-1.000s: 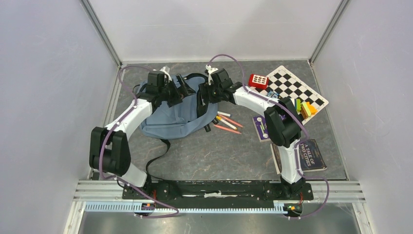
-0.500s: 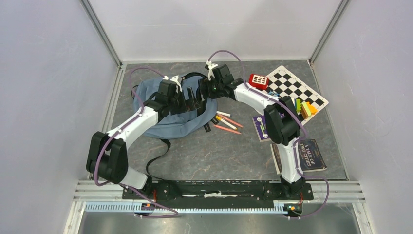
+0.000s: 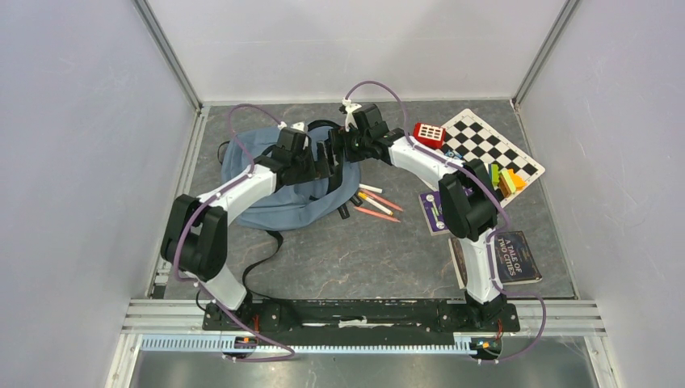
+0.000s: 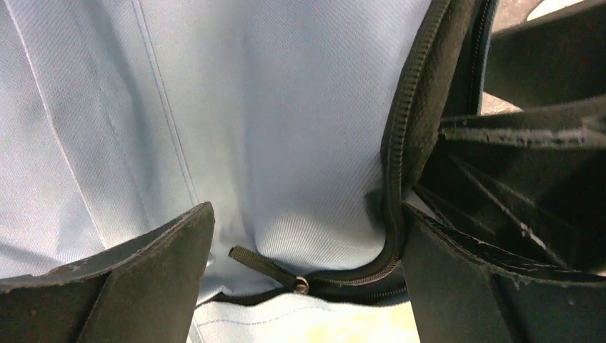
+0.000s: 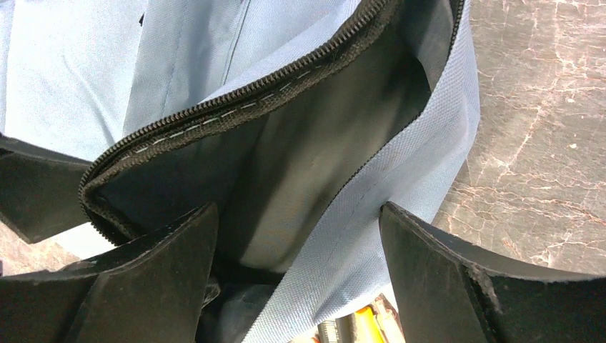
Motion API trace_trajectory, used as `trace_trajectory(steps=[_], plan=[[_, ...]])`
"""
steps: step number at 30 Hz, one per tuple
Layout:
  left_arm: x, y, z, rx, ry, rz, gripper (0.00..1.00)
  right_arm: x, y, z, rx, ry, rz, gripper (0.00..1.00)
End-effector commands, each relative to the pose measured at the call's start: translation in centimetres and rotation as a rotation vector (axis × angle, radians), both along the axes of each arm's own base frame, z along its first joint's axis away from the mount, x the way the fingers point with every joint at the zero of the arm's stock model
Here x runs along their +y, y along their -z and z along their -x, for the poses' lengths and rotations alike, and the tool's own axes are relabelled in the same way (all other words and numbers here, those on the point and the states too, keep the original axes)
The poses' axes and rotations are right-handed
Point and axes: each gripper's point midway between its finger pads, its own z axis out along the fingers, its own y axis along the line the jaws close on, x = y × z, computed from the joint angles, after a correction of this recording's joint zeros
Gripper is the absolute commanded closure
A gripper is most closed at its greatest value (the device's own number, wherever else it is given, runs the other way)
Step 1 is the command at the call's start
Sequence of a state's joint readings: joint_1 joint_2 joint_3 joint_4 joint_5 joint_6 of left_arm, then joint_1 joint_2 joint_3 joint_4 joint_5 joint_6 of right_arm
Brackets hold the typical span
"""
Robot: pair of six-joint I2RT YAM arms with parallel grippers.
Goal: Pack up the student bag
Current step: Unzip the student bag at the center of the board.
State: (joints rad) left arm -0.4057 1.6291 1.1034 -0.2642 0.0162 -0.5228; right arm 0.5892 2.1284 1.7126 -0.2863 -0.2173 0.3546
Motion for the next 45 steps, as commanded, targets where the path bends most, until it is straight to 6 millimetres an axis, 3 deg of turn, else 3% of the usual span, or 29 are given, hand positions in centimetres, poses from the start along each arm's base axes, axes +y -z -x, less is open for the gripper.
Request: trace_trajectory(steps=[1,3,6,10,14,19,25,30,37,39,42,45], plan=[[-0.1,-1.1,-2.1,-0.035,-0.052,-0.005,0.01,1.2,-1.8,-0.8,-0.042,-0.013,-0.048,0.13],[-0.5,-0.9,-2.4,-0.038,-0.043,0.003,0.09,1.2,-1.6,-0.9,-0.041,-0.006,-0.045,0.13],[-0.3,-0.8,-2.7,-0.034,-0.053,-0.008,0.39,0.8,-0.8,-0.9,-0.025,0.016,-0.024,0.14],[1.0,-2.4,-3.0,-0.072,-0.102,-0.054,0.75,-1.0,1.4,-0.6,-0.001,0.071,0.059,0.18],[2.7,-4.5,-2.9,-0.090,-0.147,-0.098,0.97,-2.8,2.7,-0.6,0.005,0.106,0.140,0.49],[7.0,-6.5,-2.9,-0.065,-0.250,-0.068,0.98,-5.3,2.4,-1.8,-0.014,0.174,0.192,1.00],[14.5,-8.2,-1.9,-0.049,-0.410,-0.046,0.98,-8.3,3.0,-2.5,-0.012,0.240,0.236,1.00],[19.6,-6.7,0.2,0.012,-0.524,-0.040,0.98,-9.2,3.5,-2.9,-0.006,0.257,0.247,1.00],[23.6,-4.9,1.8,0.057,-0.638,-0.022,0.98,-9.3,3.7,-3.1,-0.007,0.255,0.251,1.00],[24.1,-4.7,2.1,0.060,-0.658,-0.014,0.98,-9.4,3.6,-3.2,-0.011,0.254,0.250,1.00],[22.4,-4.8,1.8,0.039,-0.571,0.058,0.98,-8.4,2.1,-3.5,-0.045,0.209,0.205,1.00],[20.0,-4.5,1.9,0.020,-0.465,0.152,0.98,-6.7,-1.2,-3.8,-0.115,0.117,0.131,0.78]])
